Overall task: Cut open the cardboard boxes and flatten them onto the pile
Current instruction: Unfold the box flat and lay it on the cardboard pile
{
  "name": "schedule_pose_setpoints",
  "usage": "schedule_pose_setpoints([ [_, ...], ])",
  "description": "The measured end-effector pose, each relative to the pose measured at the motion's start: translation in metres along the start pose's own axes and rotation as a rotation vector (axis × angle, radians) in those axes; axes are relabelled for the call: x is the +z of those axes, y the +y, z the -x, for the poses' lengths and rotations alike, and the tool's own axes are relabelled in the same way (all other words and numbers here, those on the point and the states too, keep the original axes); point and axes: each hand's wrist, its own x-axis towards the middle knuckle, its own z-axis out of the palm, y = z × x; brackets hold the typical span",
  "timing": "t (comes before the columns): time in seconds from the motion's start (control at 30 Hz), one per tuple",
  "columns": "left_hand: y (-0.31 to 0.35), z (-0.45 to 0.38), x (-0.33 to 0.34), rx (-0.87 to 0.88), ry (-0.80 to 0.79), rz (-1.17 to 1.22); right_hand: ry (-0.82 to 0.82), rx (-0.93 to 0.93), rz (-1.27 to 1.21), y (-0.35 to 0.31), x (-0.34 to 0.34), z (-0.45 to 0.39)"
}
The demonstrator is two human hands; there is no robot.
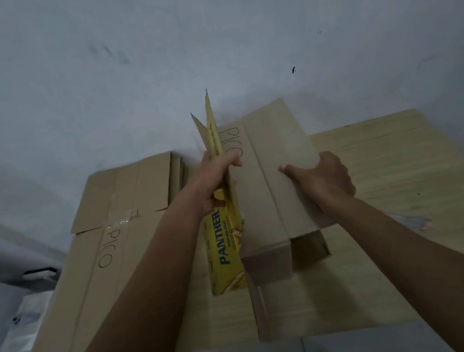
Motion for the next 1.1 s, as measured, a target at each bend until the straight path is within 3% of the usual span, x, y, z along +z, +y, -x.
schedule_pose_setpoints([
  [0.1,-0.018,0.002,-0.014,-0.034,-0.082,0.260,-0.043,0.091,0.001,0.018,-0.005,0.001],
  [0.23,-0.039,0.010,-0.046,-0.124,0.036,0.290,-0.088,0.157,-0.024,0.034,-0.012,0.001],
  [0.4,-0.084,-0.005,-0.062,-0.020,0.412,-0.125,-0.089,0.082,0.028,0.021,-0.016,0.007],
  [0.5,-0.095,-0.002,-0.050,0.047,0.490,-0.485,-0.100,0.057,0.055,0.019,-0.010,0.018],
  [0.6,-0.093,-0.001,-0.030,0.055,0.441,-0.716,-0.125,0.062,0.066,0.025,-0.006,0.028],
  [0.77,-0.077,-0.021,-0.004,0.273,0.360,-0.886,-0.166,0.082,0.077,0.041,-0.007,0.052],
  [0.9,-0.072,-0.040,-0.006,0.278,0.257,-1.021,-0.267,0.124,-0.013,0.050,-0.007,0.062],
  [1.0,-0.068,-0.040,-0.004,0.369,0.067,-1.101,-0.268,0.151,-0.228,0.048,0.000,0.060],
  [1.1,-0.071,-0.024,-0.003,0.509,-0.217,-1.185,-0.199,0.118,-0.256,0.033,0.008,0.050],
])
